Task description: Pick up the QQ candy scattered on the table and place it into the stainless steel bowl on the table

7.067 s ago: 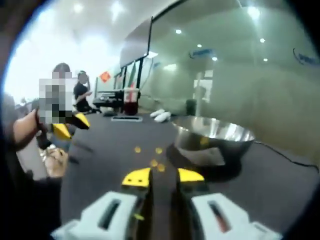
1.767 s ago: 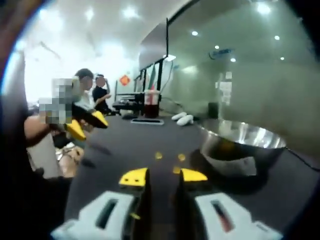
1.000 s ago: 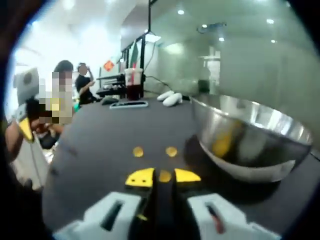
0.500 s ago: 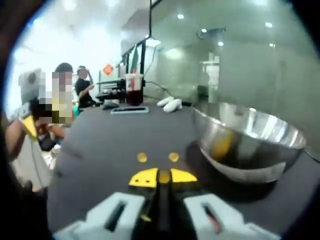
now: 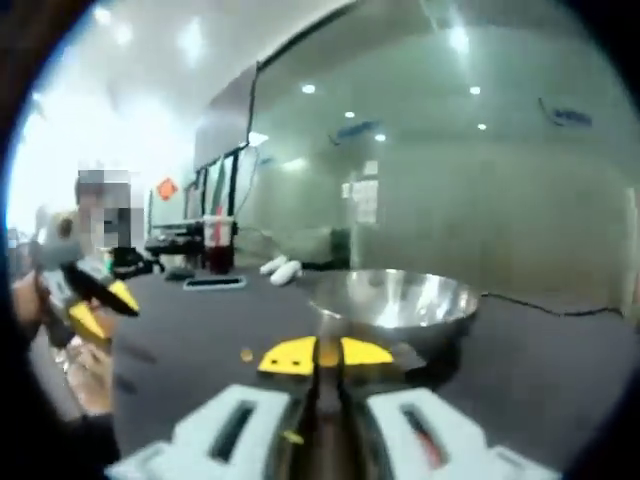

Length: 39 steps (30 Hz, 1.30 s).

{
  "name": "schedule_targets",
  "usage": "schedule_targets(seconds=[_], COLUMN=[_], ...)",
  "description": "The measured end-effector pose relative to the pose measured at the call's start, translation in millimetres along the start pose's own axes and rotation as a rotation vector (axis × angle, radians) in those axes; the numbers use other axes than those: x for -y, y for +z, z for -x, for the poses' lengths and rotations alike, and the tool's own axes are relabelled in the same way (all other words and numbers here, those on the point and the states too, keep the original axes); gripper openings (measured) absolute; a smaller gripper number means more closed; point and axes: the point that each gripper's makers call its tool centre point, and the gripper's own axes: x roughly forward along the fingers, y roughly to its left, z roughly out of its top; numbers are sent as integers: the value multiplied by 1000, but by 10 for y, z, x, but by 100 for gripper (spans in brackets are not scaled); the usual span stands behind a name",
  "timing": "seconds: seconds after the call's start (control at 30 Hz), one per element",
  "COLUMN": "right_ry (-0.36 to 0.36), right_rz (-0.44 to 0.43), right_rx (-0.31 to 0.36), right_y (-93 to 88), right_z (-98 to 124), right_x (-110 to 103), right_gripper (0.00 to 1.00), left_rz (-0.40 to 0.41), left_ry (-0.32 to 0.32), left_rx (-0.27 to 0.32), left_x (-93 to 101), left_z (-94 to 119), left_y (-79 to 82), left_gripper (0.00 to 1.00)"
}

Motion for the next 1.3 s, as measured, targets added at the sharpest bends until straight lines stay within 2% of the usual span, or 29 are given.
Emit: schedule_targets(seconds=[0.2,0.33,0.43,0.57,0.63,0.7,0.77,0.87,0.97,1.03,1.07,1.1,1.17,1.3], right_ry=[-19,-17,-36,-61,-79,-99,-128,-160,-170,-141,-117,-122,-142,-134], right_rz=[7,26,40,53,68,68,23,45,23,-64,-122,-135,-100,-130], right_rx=[-2,29,36,49,103,96,62,59,61,116,123,115,103,91], right_y=[14,124,194,274,371,389,371,439,457,528,533,527,503,451], right_z=[12,1,-102,-197,-285,-393,-484,-588,-658,-704,-718,-697,-678,-660], right_x=[72,71,177,288,392,497,586,655,691,667,650,639,682,684], right_gripper=[9,8,8,8,8,8,9,9,9,17,22,22,21,18], left_rz=[0,-5,-11,-15,-26,-16,-12,-16,-12,-10,-11,-11,-10,-1], left_ry=[-3,-4,0,-11,-1,-6,-9,-12,-10,-7,-5,-3,0,1], left_rx=[5,-3,-23,-6,-12,-7,-7,-12,-3,-2,-3,-2,-4,-3], left_x=[6,14,10,39,18,28,36,48,40,28,21,13,1,-8], left_z=[-11,-29,-39,-15,-11,-8,-11,-20,-12,1,9,19,39,59], left_y=[18,-13,-68,-4,-4,-3,-13,-28,-7,-3,-3,-3,-11,-15], left_gripper=[32,32,32,32,32,32,32,32,32,32,32,32,32,32])
